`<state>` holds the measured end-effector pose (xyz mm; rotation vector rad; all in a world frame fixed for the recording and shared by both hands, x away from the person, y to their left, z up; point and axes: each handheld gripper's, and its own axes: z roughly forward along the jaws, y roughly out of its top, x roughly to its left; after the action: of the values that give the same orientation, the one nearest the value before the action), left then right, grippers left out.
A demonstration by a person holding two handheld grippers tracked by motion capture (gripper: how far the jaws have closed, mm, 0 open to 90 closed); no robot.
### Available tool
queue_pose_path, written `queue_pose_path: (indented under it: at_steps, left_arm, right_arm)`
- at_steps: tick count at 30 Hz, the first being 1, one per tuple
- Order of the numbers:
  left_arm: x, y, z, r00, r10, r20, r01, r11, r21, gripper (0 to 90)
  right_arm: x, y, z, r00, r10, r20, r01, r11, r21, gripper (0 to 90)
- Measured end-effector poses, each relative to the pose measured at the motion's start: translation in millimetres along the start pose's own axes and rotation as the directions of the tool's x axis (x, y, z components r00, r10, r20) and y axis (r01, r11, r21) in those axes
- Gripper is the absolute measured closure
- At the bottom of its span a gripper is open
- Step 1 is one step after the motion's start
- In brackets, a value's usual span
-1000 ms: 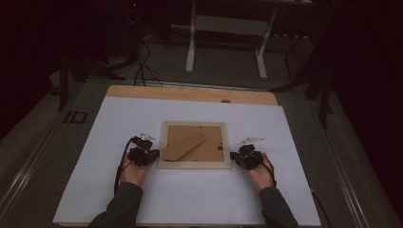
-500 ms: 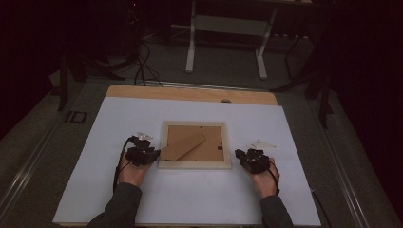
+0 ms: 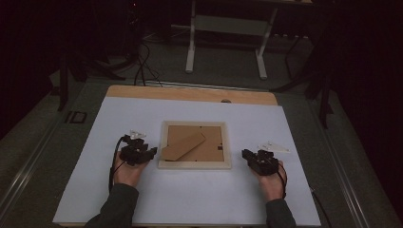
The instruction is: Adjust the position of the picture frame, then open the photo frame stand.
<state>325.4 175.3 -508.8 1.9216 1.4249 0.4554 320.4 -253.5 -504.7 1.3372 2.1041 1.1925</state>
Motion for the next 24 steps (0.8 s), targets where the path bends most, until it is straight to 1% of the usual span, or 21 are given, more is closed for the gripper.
queue_pose_path:
  at_steps: [2,3,8,11,13,14,15,17,18,19,20,21,23,24]
  left_arm:
    - [-0.3,1.2,-2.7,1.0,0.0,0.003,0.0,0.9999,-0.011,57.3]
    - [-0.5,2.4,-4.1,1.0,0.006,0.005,-0.006,0.9999,-0.014,56.8]
    - [-2.9,10.7,-12.2,0.9993,0.013,0.036,-0.011,0.9986,-0.051,54.1]
    - [-4.0,15.5,-16.9,0.9986,0.007,0.053,-0.003,0.9976,-0.069,52.4]
    - [-5.3,18.2,-19.3,0.9978,0.007,0.065,-0.002,0.9971,-0.076,52.1]
    - [-5.3,18.2,-19.3,0.9978,0.007,0.065,-0.002,0.9971,-0.076,51.6]
    - [-6.7,21.1,-20.2,0.9959,0.01,0.09,-0.002,0.9967,-0.081,51.1]
    - [-8.2,24.1,-20.2,0.9933,0.017,0.114,-0.009,0.997,-0.076,49.6]
    - [-8.2,24.1,-20.2,0.9933,0.017,0.114,-0.009,0.997,-0.076,49.6]
    - [-10.3,26.9,-19.4,0.9905,0.025,0.135,-0.014,0.997,-0.076,49.5]
    - [-10.3,26.9,-19.4,0.9905,0.025,0.135,-0.014,0.997,-0.076,48.9]
    - [-12.6,30.5,-17.5,0.9877,0.028,0.154,-0.018,0.9975,-0.069,47.7]
    - [-15.4,34.2,-15.8,0.9852,0.038,0.167,-0.027,0.9973,-0.068,46.5]
    - [-15.4,34.2,-15.8,0.9852,0.038,0.167,-0.027,0.9973,-0.068,45.3]
  right_arm:
    - [-0.5,0.3,-0.5,1.0,0.002,-0.005,-0.002,1.0,-0.004,82.5]
    - [-0.1,0.4,-0.4,1.0,0.001,-0.004,-0.001,1.0,-0.004,82.5]
    - [0.8,0.8,-0.8,1.0,0.001,-0.005,-0.001,1.0,-0.008,81.8]
    - [0.0,0.0,-1.7,1.0,0.007,-0.006,-0.007,1.0,-0.011,81.5]
    - [1.2,-0.2,-1.6,0.9999,0.01,-0.006,-0.01,1.0,-0.008,81.4]
    - [2.0,-0.1,-1.4,0.9999,0.007,-0.009,-0.007,1.0,-0.01,81.2]
    - [3.1,0.3,-1.3,0.9999,0.003,-0.011,-0.003,1.0,-0.01,81.0]
    - [4.5,0.8,-1.1,0.9999,-0.004,-0.013,0.004,1.0,-0.011,80.8]
    - [4.7,0.8,-1.2,0.9999,-0.004,-0.015,0.004,1.0,-0.011,80.7]
    - [4.7,0.7,-1.2,0.9999,-0.004,-0.015,0.004,1.0,-0.01,80.7]
    - [4.7,0.7,-1.2,0.9999,-0.004,-0.015,0.004,1.0,-0.01,80.7]
    - [4.4,0.7,-1.4,0.9998,-0.009,-0.018,0.009,1.0,-0.008,80.1]
    - [4.2,1.4,-2.0,0.9997,-0.012,-0.023,0.012,1.0,-0.01,79.5]
    - [4.2,1.4,-2.0,0.9997,-0.012,-0.023,0.012,1.0,-0.01,79.5]
